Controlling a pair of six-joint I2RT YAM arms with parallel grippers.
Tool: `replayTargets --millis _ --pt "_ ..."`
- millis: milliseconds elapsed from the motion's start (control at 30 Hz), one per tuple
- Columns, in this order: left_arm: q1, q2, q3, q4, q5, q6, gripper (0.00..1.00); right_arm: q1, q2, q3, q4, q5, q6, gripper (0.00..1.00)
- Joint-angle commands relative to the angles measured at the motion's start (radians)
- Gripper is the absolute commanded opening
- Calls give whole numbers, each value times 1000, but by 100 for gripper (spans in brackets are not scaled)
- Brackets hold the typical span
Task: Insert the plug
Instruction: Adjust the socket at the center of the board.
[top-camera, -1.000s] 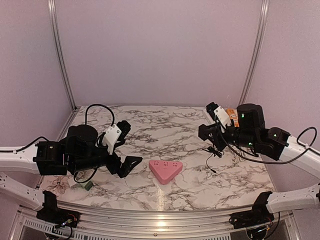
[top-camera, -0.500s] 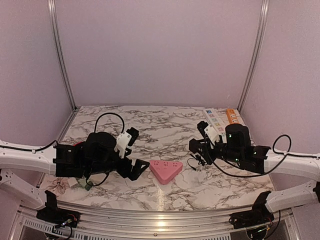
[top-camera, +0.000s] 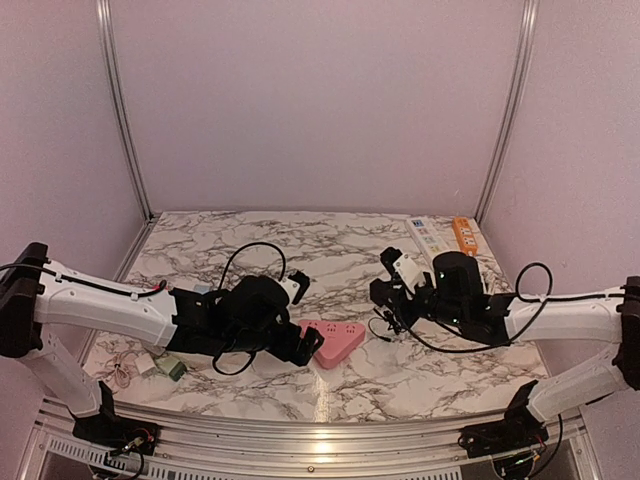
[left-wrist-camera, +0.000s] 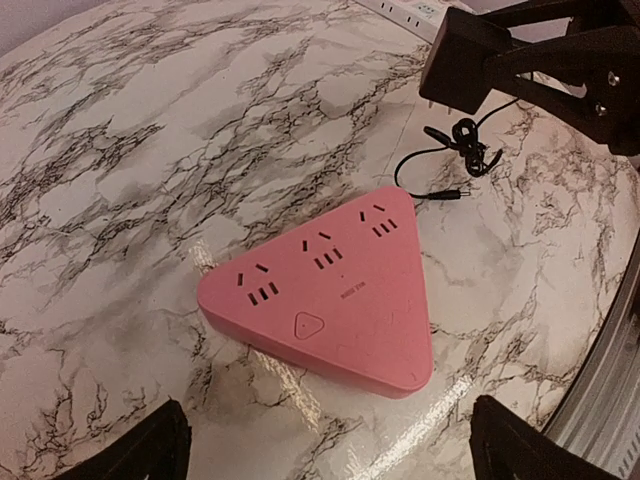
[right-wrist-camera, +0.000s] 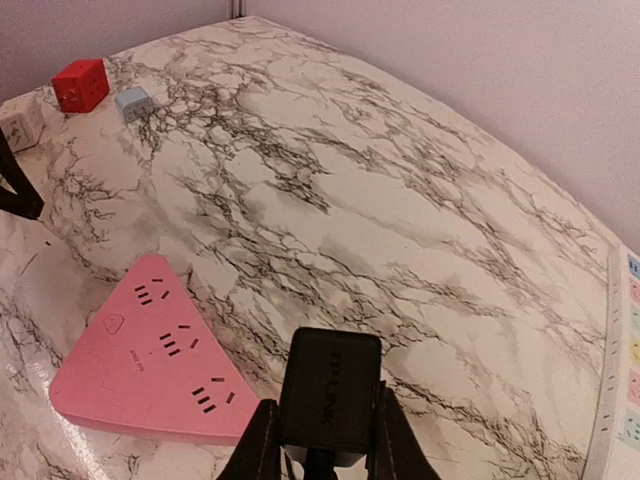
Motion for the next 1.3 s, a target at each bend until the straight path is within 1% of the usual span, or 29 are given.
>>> replayTargets --millis 0,133,200,300,467,567,700,867,933,1133,1267 --pt "2 31 47 3 16 -19 99 0 -43 77 -79 379 54 0" --pt "0 60 64 5 14 -11 99 0 -109 140 -211 680 79 0" --pt "-1 78 78 -9 -3 -10 99 0 -138 153 -231 763 65 0" --pt "-4 116 119 -60 -44 -18 99 -1 -151 135 -198 785 33 0" --pt "-23 203 199 -145 -102 -20 99 0 -36 104 -168 751 67 0" --pt "-36 244 234 -174 -116 -22 99 0 56 99 -132 681 82 0" --pt "-47 276 255 -192 -121 -27 99 4 131 88 -49 510 85 0" --pt "-56 270 245 -195 -100 -20 99 6 128 33 85 287 58 0" --pt "-65 265 242 -196 -97 -7 99 6 127 29 101 213 45 0" --pt "-80 280 247 -198 -102 4 99 4 145 11 158 19 12 0" --pt "-80 292 252 -196 -94 -1 99 3 159 -1 190 -53 14 0"
